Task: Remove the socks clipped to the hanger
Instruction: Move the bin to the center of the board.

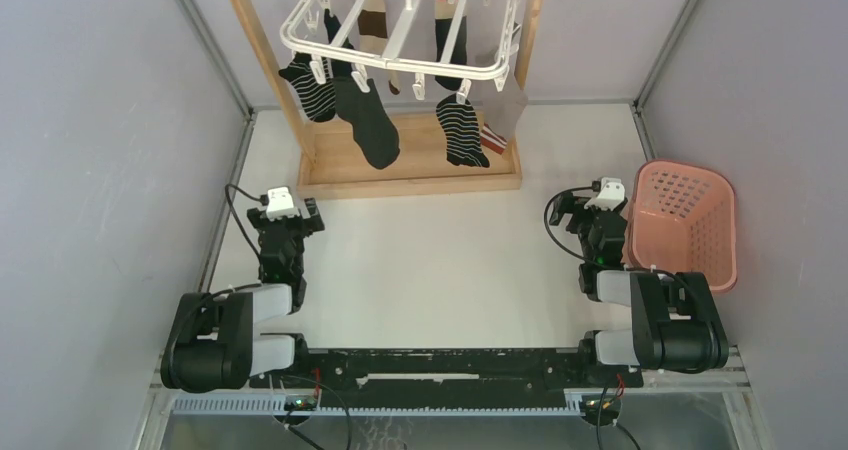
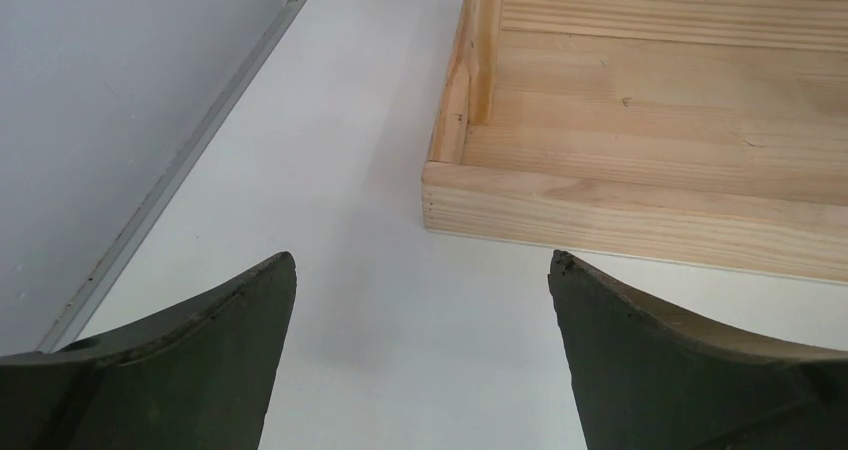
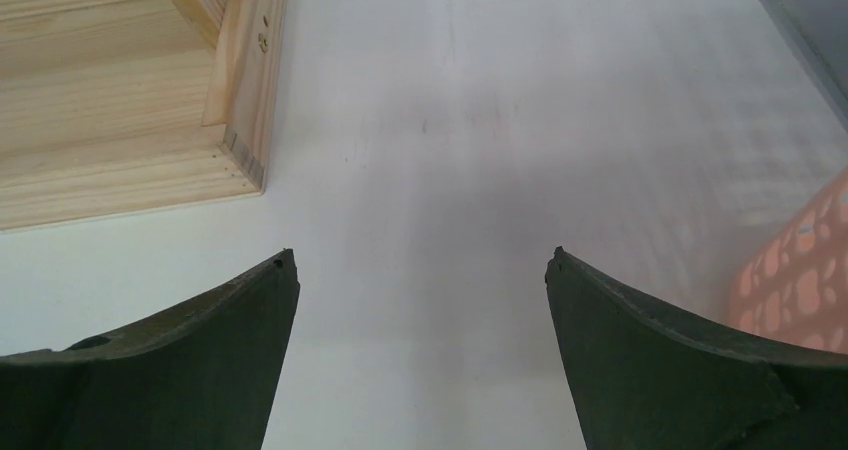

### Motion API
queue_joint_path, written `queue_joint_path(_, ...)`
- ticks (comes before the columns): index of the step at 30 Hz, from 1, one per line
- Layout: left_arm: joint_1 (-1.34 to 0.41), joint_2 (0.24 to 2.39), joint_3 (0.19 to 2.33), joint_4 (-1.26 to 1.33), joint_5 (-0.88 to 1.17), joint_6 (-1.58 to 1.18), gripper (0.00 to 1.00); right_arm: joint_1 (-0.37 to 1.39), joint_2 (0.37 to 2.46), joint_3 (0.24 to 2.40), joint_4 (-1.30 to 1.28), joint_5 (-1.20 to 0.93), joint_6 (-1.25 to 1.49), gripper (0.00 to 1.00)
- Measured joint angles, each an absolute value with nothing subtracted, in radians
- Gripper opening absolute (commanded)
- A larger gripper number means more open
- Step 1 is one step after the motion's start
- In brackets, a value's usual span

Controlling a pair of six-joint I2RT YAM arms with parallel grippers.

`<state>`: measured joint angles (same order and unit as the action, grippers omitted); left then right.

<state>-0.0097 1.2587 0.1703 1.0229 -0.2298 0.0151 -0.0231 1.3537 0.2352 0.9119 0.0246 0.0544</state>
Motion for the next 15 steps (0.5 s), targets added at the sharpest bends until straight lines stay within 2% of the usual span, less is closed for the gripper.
queue_joint_path(15, -0.010, 1.259, 0.170, 1.024, -0.229, 0.015, 1.00, -0.023, 1.353, 0.237, 0.912, 0.017, 0.054, 1.00)
